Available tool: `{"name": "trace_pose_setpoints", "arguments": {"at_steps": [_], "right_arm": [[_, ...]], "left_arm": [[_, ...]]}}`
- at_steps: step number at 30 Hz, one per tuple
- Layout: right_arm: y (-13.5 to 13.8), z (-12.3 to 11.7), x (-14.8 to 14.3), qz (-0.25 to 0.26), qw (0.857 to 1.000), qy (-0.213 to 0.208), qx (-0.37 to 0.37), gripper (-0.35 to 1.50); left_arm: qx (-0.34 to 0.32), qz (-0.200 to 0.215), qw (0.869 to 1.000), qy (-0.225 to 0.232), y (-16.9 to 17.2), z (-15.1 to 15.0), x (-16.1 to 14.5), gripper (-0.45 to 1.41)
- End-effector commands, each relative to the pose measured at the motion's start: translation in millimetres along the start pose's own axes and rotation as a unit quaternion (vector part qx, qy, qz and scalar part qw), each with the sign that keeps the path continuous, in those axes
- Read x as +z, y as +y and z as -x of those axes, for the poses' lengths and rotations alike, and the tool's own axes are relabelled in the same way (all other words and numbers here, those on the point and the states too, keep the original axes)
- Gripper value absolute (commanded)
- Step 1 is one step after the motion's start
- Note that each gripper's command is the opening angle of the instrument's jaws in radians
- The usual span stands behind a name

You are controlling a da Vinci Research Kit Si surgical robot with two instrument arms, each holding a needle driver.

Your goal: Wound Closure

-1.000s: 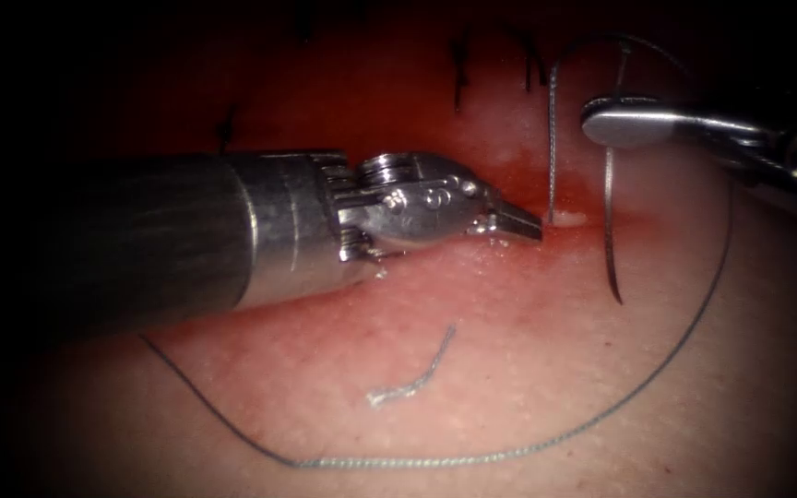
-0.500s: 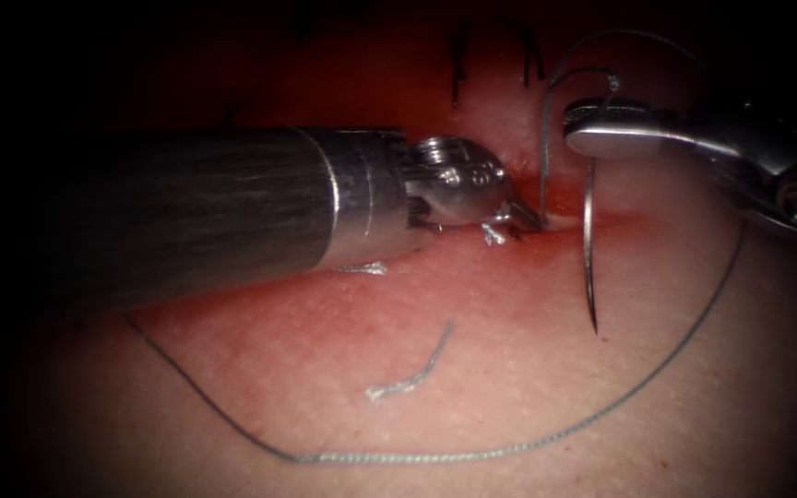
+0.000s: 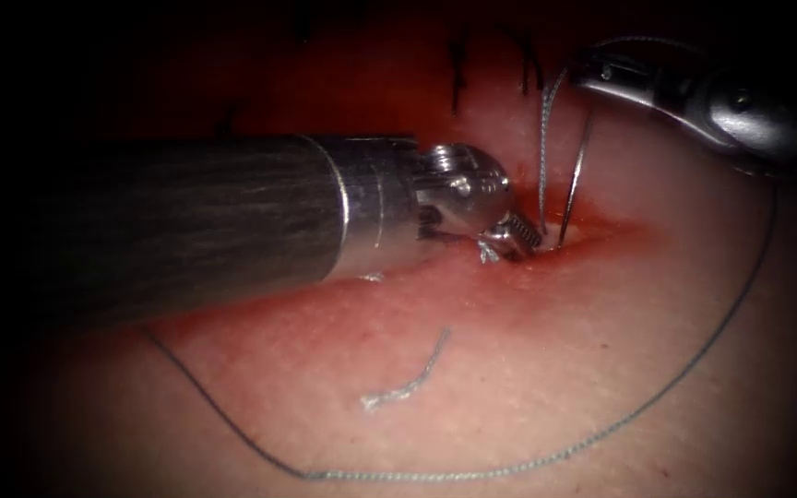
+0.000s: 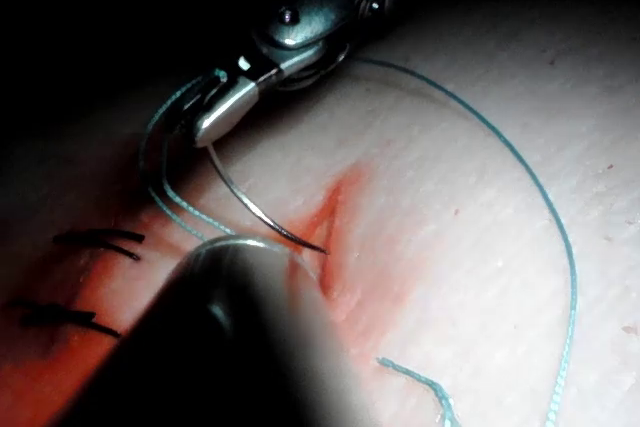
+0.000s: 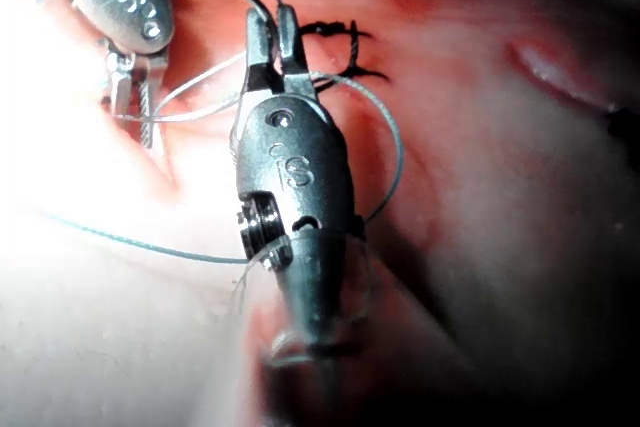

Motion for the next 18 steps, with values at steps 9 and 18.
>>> {"name": "trace_pose_setpoints", "arguments": {"at_steps": [9,18], "right_arm": [[-0.7,0.6,0.9,-0.004,0.998,0.012,-0.054,-0.35],[-3.4,1.9,1.5,-0.010,0.991,0.006,-0.133,-0.35]], "left_arm": [[0.001,-0.001,1.000,0.001,-0.8,-0.6,0.3,0.62],[-0.006,-0.001,1.000,0.001,-0.8,-0.6,0.3,0.51]]}}
